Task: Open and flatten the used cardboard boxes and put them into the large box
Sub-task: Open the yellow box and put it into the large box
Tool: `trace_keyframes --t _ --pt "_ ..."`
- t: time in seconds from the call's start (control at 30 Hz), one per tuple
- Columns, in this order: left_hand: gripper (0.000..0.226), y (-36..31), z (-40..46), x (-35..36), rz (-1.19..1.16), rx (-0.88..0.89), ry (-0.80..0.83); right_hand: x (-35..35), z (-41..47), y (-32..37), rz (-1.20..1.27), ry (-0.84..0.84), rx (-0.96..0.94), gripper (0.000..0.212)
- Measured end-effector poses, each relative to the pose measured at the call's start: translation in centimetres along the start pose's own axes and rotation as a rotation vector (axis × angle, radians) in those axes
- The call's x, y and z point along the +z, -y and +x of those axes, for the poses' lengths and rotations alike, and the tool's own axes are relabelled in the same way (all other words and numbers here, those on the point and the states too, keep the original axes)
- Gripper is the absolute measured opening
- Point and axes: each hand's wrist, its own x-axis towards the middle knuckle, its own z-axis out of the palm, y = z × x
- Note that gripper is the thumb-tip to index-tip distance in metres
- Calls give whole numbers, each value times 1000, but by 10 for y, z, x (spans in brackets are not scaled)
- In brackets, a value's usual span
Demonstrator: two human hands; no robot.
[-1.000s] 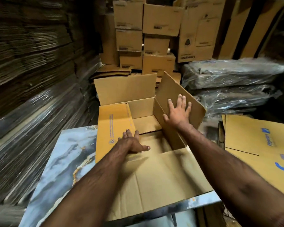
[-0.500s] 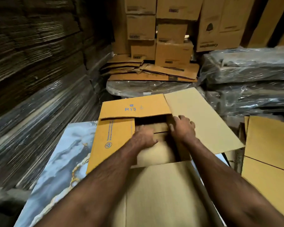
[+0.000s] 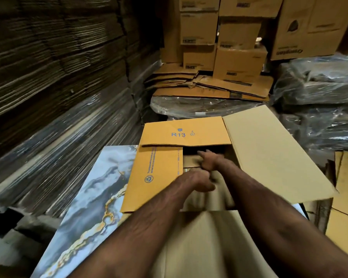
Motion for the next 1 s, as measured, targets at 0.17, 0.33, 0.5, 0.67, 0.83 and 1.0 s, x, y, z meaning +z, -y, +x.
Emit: trace_keyframes --t 0.17,0.33,0.5,0.67,0.83,1.0 --pt "27 32 -5 -31 -123 -121 -319 -16 19 16 -6 -67 -11 80" --pt "41 76 22 -44 -204 -246 -370 -42 34 37 -138 -243 -12 86" --pt "72 87 53 -47 -291 -386 -202 -87 77 39 -157 -444 -68 86" --pt "78 78 64 -45 -291 -385 -145 -123 118 20 -253 -411 -44 84" --pt "75 71 69 -40 -269 -323 -169 -127 155 1 -252 -217 34 77" --pt "62 56 69 -41 -276 -177 -195 -108 167 -13 -318 -118 90 85"
